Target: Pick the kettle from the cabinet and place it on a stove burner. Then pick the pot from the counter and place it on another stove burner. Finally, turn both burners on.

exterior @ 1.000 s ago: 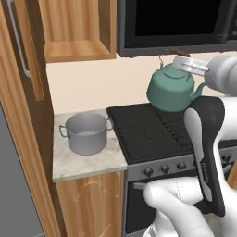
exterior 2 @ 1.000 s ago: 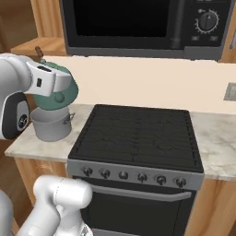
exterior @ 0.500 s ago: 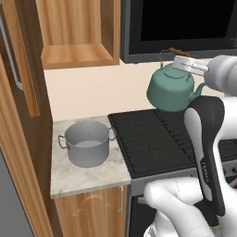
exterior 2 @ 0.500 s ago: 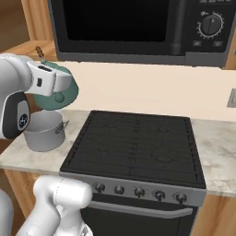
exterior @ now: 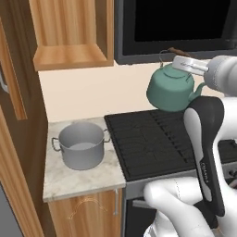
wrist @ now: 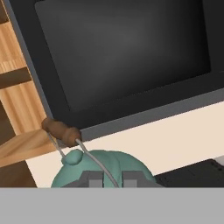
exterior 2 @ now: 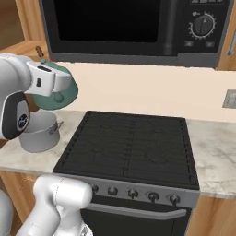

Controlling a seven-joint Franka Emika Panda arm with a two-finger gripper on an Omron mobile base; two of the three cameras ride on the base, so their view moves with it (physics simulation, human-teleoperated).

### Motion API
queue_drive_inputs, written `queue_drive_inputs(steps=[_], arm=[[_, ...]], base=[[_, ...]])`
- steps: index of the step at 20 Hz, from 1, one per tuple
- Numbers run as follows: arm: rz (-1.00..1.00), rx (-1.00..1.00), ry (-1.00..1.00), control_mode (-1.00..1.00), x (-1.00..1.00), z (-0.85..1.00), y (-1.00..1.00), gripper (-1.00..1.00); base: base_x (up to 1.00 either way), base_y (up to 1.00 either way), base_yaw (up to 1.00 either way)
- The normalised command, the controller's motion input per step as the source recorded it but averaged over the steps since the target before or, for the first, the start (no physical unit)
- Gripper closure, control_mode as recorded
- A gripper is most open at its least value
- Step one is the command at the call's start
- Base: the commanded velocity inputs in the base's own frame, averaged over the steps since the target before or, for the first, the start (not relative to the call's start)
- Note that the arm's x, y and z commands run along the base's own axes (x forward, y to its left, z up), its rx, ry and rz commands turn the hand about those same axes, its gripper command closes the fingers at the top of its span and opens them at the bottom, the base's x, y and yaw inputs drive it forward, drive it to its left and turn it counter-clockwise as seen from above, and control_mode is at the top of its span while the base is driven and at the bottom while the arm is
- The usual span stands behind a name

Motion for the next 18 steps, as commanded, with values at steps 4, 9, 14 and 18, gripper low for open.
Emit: queue_drive_inputs(steps=[4,9,14,18], arm=[[0.0,0.0,0.0,1.0,0.0,0.0,0.0,1.0],[0.0,0.0,0.0,1.0,0.0,0.0,0.0,1.0],[0.01,0.0,0.01,-1.0,0.11,-0.03,0.0,1.0],[0.06,0.0,0.07,-1.0,0.24,-0.12,-0.01,1.0]], base=[[0.35,-0.22,0.03],[0.31,-0.04,0.02],[0.09,0.0,0.0],[0.0,0.0,0.0]])
